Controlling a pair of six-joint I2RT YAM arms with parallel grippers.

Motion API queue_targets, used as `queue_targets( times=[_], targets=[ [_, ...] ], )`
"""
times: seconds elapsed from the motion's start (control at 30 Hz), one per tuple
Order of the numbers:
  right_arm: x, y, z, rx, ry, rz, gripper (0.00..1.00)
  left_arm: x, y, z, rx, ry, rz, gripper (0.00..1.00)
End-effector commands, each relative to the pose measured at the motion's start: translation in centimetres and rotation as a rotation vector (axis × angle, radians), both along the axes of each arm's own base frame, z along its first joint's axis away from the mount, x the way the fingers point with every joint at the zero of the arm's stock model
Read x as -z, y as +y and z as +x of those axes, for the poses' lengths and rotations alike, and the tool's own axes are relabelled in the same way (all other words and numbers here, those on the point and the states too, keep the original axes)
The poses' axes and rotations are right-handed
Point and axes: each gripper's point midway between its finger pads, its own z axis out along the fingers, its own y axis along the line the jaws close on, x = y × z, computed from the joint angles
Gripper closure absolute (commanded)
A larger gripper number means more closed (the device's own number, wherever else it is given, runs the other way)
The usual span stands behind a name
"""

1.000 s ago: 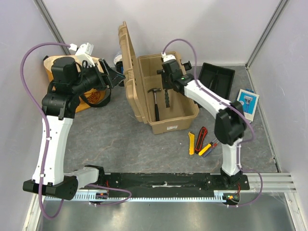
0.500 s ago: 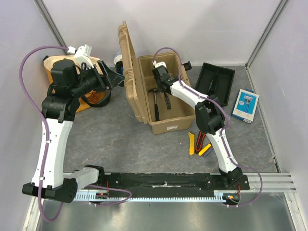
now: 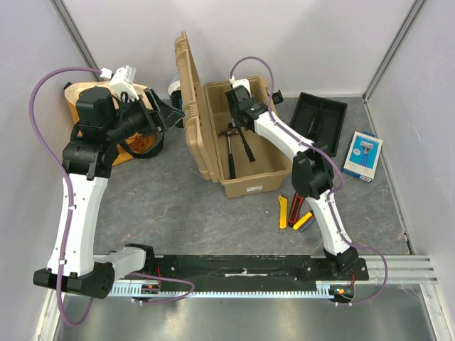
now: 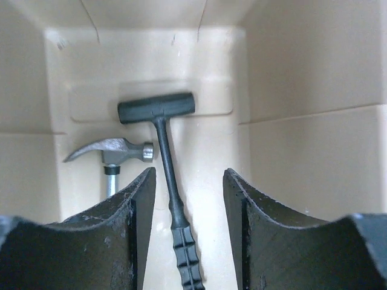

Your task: Pack the tool kit

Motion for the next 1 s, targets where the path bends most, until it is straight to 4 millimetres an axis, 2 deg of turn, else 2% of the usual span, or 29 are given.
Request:
queue_targets(
  times=[0.0,0.1,0.13,0.23,0.27,0.4,0.5,0.57,0.83,0.87,0.9,0.97],
  targets=[
    [-16.6,-1.8,0.4,0.073,-0.282,0.166,0.43,-2.1,-0.5,-0.4,0.026,-0.058,-0.033,0.26],
    [-18.7,-5.1,0.4,0.141,-0.306,0.209,0.41,-2.5,-0.6,-0.6,0.032,-0.073,-0.037,0.26],
    [-19.2,-7.0,0.5,0.178,-0.313,0.214,0.39,-2.6,-0.6,-0.7,0.035,-0.079,-0.038,0.26],
    [-18.9,-12.2,0.6,0.275,-0.304,0.196,0.36,-2.8,-0.7,-1.0,0.04,-0.085,-0.046,0.26],
    [-18.8,-13.7,0.4,0.299,-0.301,0.191,0.31,-2.8,-0.7,-1.0,0.04,-0.087,-0.045,0.26],
    [-15.5,-20.1,0.4,0.419,-0.236,0.18,0.23,-2.6,-0.6,-1.0,0.033,-0.085,-0.042,0.26],
    [-12.8,-23.6,0.9,0.498,-0.194,0.163,0.2,-2.5,-0.6,-1.0,0.032,-0.082,-0.044,0.26],
    [-11.0,-25.0,1.4,0.544,-0.17,0.134,0.19,-2.5,-0.5,-1.0,0.029,-0.081,-0.044,0.26],
    [-2.8,-28.4,3.8,0.657,-0.056,0.066,0.18,-2.3,-0.3,-0.8,0.011,-0.074,-0.043,0.26],
    [-2.1,-28.5,4.1,0.653,-0.044,0.064,0.2,-2.3,-0.2,-0.9,0.007,-0.075,-0.041,0.26],
    [-0.2,-29.1,4.3,0.655,-0.012,0.043,0.23,-2.4,-0.3,-1.0,0.022,-0.085,-0.025,0.26],
    [0.8,-29.9,4.4,0.663,0.005,0.031,0.29,-2.8,-0.1,-1.2,0.026,-0.104,0.001,0.26]
  ],
)
